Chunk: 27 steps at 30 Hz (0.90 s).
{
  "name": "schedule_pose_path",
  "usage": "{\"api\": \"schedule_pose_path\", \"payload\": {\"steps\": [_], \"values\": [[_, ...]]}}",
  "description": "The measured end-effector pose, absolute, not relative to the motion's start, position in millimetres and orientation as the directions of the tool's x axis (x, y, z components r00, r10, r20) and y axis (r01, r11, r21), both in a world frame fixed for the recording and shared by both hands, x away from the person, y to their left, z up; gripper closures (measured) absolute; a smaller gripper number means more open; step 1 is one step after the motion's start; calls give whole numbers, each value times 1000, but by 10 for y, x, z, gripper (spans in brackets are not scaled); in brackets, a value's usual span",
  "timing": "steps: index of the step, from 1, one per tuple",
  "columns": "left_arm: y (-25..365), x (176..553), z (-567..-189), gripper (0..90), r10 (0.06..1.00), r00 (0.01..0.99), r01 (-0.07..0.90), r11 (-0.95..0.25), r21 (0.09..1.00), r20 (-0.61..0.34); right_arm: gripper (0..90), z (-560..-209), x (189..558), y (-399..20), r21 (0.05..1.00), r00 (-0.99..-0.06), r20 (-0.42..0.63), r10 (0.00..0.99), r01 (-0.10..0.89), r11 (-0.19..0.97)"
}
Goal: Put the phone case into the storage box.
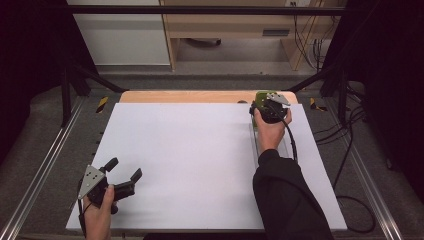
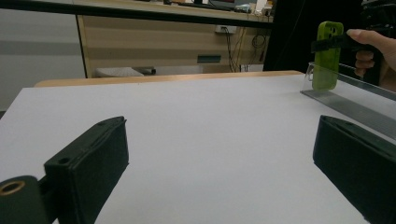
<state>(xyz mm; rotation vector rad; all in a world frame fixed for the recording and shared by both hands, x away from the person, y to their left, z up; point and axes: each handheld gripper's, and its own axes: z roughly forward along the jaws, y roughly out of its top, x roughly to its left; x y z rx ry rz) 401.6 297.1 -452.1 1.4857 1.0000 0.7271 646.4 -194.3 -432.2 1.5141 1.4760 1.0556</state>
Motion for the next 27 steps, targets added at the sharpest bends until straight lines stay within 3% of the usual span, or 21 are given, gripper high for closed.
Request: {"api": "schedule_pose_path", "payload": {"steps": [27], "values": [[2961, 4020, -4522, 30, 887, 453, 187, 6, 982, -92, 157, -4358, 6497, -1927, 931, -13, 43, 999, 363, -35]]}}
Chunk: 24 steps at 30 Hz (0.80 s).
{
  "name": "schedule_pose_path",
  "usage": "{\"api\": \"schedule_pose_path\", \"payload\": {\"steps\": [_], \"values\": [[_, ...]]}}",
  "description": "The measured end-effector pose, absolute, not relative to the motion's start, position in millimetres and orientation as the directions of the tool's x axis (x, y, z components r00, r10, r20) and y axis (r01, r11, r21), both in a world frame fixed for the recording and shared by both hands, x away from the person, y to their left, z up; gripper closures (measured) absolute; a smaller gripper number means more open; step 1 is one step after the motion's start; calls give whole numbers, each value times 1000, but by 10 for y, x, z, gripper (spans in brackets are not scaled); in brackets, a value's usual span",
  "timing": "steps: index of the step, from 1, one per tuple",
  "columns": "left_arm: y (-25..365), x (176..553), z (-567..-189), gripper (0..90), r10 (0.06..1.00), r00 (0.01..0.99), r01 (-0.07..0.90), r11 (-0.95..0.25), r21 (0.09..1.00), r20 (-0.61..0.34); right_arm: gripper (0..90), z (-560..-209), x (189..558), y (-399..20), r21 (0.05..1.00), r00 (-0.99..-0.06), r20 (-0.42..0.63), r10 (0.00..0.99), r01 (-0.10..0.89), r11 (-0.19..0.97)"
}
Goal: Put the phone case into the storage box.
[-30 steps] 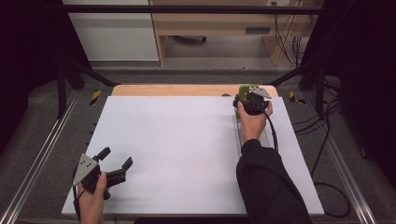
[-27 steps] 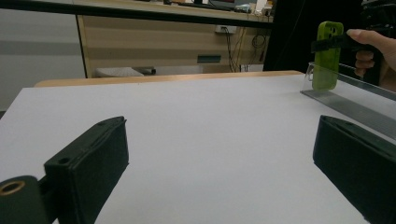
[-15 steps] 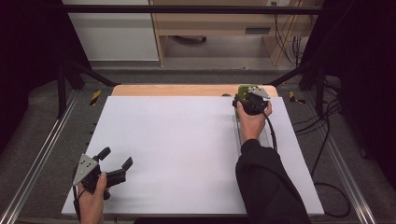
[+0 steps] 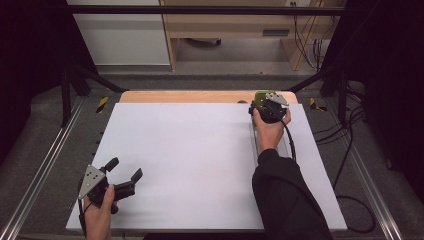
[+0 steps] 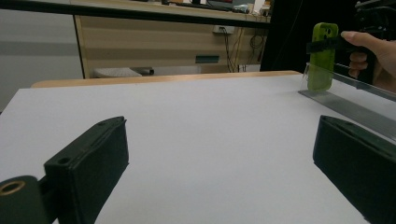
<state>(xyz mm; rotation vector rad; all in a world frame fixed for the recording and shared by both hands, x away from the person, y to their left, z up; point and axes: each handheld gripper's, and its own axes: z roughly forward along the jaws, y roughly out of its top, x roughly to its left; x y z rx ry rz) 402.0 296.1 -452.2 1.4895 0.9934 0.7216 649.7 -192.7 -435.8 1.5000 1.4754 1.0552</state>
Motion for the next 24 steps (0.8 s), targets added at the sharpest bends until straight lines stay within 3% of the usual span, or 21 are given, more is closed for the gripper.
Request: {"api": "schedule_pose_path", "payload": {"steps": [24], "values": [[2955, 4023, -4524, 30, 883, 460, 189, 2, 982, -90, 152, -4396, 6515, -1928, 922, -16, 58, 998, 383, -48]]}}
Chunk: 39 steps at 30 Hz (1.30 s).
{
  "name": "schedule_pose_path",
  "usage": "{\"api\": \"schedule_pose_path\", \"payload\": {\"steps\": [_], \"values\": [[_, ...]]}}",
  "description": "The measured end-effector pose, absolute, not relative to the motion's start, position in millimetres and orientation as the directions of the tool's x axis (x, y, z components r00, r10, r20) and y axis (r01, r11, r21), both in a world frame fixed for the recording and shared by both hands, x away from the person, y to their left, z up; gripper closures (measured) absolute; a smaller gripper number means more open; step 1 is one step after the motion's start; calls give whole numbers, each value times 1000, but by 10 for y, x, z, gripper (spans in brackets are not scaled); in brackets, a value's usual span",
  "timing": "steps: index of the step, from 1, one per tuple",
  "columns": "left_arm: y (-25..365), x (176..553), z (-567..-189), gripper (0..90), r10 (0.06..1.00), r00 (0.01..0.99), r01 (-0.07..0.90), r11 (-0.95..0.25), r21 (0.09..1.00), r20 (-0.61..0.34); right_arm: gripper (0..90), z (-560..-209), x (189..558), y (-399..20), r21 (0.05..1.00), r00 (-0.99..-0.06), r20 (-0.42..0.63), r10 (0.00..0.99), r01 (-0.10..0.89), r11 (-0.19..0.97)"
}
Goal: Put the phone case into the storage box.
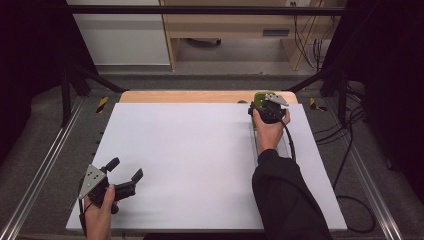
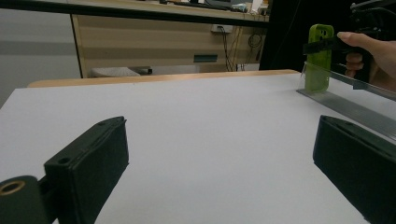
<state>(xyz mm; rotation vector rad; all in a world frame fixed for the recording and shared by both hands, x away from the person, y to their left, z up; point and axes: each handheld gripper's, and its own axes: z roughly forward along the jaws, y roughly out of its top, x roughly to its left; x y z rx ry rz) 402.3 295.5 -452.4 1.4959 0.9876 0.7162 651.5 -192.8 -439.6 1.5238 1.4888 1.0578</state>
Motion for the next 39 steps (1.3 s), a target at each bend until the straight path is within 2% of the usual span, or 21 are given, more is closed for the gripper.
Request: {"api": "schedule_pose_path", "payload": {"steps": [39], "values": [[2956, 4024, -4522, 30, 883, 460, 188, 3, 982, -91, 144, -4418, 6531, -1919, 917, -11, 38, 999, 398, -30]]}}
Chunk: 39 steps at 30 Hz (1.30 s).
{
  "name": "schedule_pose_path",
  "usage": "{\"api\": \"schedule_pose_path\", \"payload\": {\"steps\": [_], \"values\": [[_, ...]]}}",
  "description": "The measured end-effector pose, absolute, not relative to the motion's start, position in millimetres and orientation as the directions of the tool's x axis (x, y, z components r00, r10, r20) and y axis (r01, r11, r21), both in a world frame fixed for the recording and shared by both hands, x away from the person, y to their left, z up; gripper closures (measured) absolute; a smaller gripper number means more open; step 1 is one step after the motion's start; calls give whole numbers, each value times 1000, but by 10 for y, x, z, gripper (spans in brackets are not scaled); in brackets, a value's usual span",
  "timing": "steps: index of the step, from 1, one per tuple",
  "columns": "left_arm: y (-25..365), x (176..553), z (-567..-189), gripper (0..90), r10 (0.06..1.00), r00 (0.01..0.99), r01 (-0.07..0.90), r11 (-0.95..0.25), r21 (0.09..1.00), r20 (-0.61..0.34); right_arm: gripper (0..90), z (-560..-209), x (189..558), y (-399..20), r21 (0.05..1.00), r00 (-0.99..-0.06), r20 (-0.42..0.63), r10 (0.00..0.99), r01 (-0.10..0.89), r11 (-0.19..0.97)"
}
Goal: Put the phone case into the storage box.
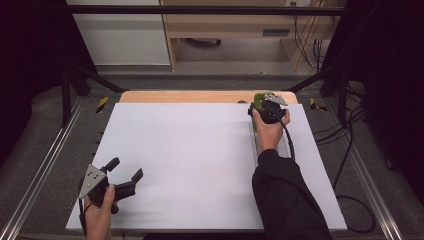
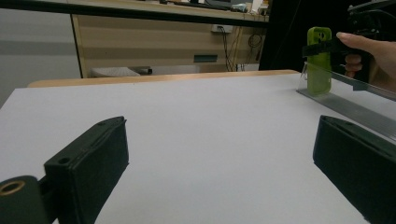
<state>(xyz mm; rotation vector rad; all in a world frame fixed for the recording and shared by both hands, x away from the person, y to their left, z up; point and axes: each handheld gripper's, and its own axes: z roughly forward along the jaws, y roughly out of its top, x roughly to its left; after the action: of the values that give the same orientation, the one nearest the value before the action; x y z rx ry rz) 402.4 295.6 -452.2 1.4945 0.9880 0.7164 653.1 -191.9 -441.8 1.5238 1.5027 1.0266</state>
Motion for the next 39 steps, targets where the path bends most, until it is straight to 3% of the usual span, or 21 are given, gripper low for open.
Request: {"api": "schedule_pose_path", "payload": {"steps": [39], "values": [[2958, 4026, -4523, 31, 885, 458, 190, 1, 982, -90, 138, -4407, 6521, -1909, 919, -22, 31, 999, 394, -20]]}}
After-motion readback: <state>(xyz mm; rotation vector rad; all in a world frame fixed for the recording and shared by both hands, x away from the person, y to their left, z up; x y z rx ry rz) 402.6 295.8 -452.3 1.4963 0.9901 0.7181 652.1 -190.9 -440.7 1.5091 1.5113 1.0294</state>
